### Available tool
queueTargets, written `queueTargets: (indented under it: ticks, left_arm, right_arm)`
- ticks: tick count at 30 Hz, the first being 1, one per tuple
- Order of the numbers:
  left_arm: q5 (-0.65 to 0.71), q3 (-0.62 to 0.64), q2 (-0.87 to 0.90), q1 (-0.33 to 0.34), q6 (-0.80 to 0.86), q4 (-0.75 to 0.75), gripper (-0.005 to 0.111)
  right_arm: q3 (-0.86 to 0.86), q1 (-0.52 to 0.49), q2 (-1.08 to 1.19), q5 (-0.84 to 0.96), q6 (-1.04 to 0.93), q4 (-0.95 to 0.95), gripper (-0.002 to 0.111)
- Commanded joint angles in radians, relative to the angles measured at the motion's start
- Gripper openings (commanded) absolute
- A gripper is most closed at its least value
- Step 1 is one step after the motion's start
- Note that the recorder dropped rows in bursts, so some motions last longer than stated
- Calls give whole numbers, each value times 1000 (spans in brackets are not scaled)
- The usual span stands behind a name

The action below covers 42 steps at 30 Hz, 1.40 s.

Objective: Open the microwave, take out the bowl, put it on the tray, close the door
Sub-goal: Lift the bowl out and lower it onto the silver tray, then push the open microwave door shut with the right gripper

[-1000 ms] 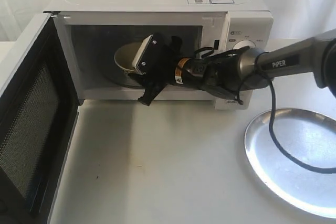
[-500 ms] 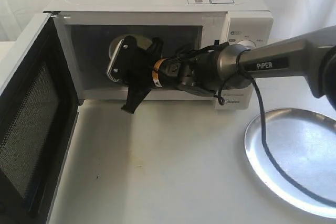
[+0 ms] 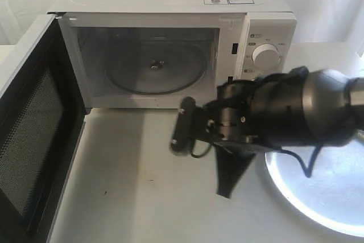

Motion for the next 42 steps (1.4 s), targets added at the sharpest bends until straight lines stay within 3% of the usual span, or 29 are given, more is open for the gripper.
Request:
queueTargets:
  ticks: [1, 10, 14, 18, 23, 26, 30, 32, 34, 35, 36, 37, 38, 42]
  left_arm:
    - [-2, -4, -2, -1, -6, -4, 0]
    - [-2, -4, -2, -1, -6, -4, 0]
    - [-2, -4, -2, -1, -6, -4, 0]
    - [-2, -4, -2, -1, -6, -4, 0]
    - [-2, -4, -2, -1, -6, -4, 0]
    - [-2, -4, -2, -1, -6, -4, 0]
    - [-2, -4, -2, -1, -6, -4, 0]
    - [-2, -4, -2, -1, -6, -4, 0]
    - [-2, -4, -2, -1, -6, -4, 0]
    - [-2, -4, -2, -1, -6, -4, 0]
    - [-2, -4, -2, -1, -6, -4, 0]
    - [-2, -4, -2, -1, -6, -4, 0]
    - [-2, -4, -2, -1, -6, -4, 0]
    - [-2, -4, -2, -1, -6, -4, 0]
  right_arm:
    - [120, -76, -18, 112, 27, -23, 0]
    - [161, -154, -16, 28, 415, -170, 0]
    - [162, -154, -16, 62, 469, -205, 4]
    - [162, -154, -16, 64, 502, -229, 19]
    - [158, -154, -18, 57, 522, -259, 50]
    - [158, -154, -18, 57, 522, -268, 56]
    - [158, -119, -85, -16, 704, -378, 51]
    - [158, -81, -184, -189, 768, -463, 47]
    - [144, -60, -277, -549, 893, -559, 39]
    - [108, -58, -297, -822, 986, -592, 29]
    - [60, -53, -290, -960, 990, -592, 15]
    - [-4, -38, -269, -1000, 990, -580, 3]
    - [-63, -21, -237, -1007, 986, -562, 0]
    - [-300, 70, -87, -1067, 889, -489, 0]
